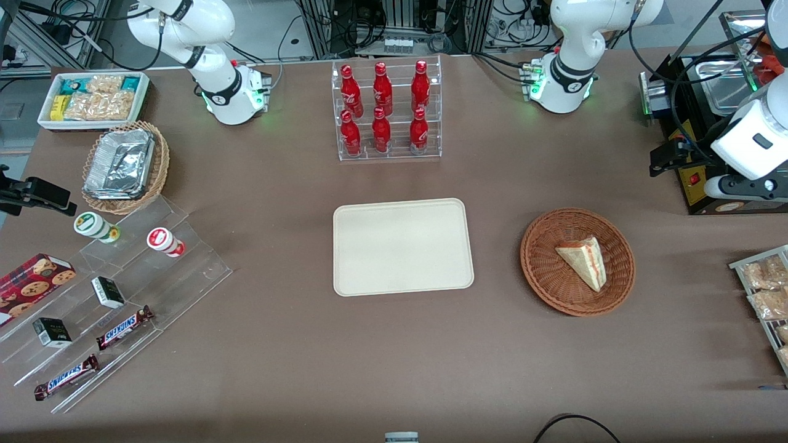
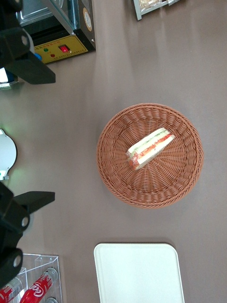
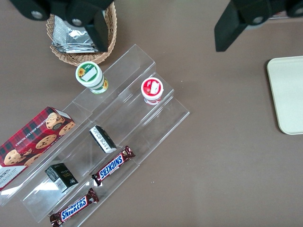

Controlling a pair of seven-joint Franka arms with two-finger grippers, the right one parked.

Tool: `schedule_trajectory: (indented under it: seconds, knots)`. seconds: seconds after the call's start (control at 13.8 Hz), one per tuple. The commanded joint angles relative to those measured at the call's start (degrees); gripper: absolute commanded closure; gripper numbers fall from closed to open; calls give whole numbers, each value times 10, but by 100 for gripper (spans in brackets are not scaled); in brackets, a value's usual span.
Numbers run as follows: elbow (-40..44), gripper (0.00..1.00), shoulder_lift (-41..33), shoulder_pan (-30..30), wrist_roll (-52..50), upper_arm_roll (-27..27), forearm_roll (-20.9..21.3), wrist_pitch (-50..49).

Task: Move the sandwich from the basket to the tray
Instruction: 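Move the left gripper over the sandwich in the wicker basket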

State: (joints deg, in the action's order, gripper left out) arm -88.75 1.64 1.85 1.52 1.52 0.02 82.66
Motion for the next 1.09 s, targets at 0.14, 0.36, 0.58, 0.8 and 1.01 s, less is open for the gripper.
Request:
schedule_trajectory:
  seconds: [0.14,0.36,0.58,0.8,1.01]
  knots:
    - [4,0,12,-1,-4,1,3,9]
    - [-28,0,34,-5,-3,1,-3,52]
    - [-114,0,29,-4,-5,0,-2,145]
    - [-171,0,35,-4,-13,0,-1,221]
    - [-234,0,35,-4,-14,0,-1,309]
